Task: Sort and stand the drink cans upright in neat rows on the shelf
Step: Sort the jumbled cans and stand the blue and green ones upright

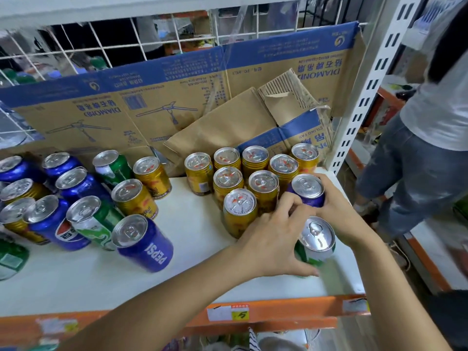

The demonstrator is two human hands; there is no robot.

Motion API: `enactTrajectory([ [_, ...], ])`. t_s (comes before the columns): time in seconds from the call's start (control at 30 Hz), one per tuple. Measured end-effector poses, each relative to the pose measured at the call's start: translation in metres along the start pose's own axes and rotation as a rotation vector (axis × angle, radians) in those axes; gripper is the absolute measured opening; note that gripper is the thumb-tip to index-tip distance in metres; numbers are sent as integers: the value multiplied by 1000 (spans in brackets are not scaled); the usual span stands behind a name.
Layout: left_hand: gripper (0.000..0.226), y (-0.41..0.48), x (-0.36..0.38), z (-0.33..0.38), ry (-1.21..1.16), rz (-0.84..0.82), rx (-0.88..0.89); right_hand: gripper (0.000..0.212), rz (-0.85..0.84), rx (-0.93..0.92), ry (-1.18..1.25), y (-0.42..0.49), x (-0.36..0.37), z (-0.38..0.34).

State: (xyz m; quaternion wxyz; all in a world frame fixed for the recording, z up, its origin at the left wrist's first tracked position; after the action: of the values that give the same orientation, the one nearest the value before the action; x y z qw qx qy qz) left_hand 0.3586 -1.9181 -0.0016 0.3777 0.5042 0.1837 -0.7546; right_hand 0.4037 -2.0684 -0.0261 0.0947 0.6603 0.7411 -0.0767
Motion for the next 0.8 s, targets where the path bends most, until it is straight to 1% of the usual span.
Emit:
enactTrajectory([
  [0.07, 85, -3, 2, 0, -149, 19, -44, 65, 16, 6, 36, 0, 0, 2],
  [0.17, 83, -10, 0, -2, -352, 71, -60, 66, 56, -30, 22, -1, 2, 0],
  [0.23, 79, -15, -10, -3, -398, 123, -72, 62, 88, -70, 37, -6, 3, -5],
  [0.3, 74, -23, -28, -4, -426, 209, -105, 58, 128, -108, 79, -13, 2, -13],
  [0.37, 72, -35, -49, -4, -504, 283, -153, 52, 134, -148, 132, -19, 1, -25],
  [0.47, 73, -58, -79, -3, -623, 377, -187, 59, 115, -196, 237, -26, 6, -48],
  [0.53, 74, -77, -98, -5, -668, 448, -195, 60, 89, -250, 262, -30, 18, -67],
  [0.6, 72, -99, -116, -11, -714, 520, -195, 55, 54, -315, 270, -35, 38, -87],
  [0.7, 65, -139, -139, -24, -797, 607, -189, 47, -13, -373, 378, -41, 77, -112],
  [0.8, 58, -185, -159, -39, -842, 731, -158, 63, -101, -382, 429, -50, 125, -136],
])
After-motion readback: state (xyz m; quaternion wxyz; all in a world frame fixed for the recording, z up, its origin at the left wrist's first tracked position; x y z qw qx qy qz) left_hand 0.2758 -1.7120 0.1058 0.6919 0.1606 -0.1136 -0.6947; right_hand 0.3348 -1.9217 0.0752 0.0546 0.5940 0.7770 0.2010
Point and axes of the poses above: each hand's wrist, its own y-axis towards the middle knuckle, its own x-axis out of the palm, z = x × y, the point moved 2 cm from there along y, towards the middle knuckle, and after that the axes turned 2 degrees about x, right-handed, at the moved point
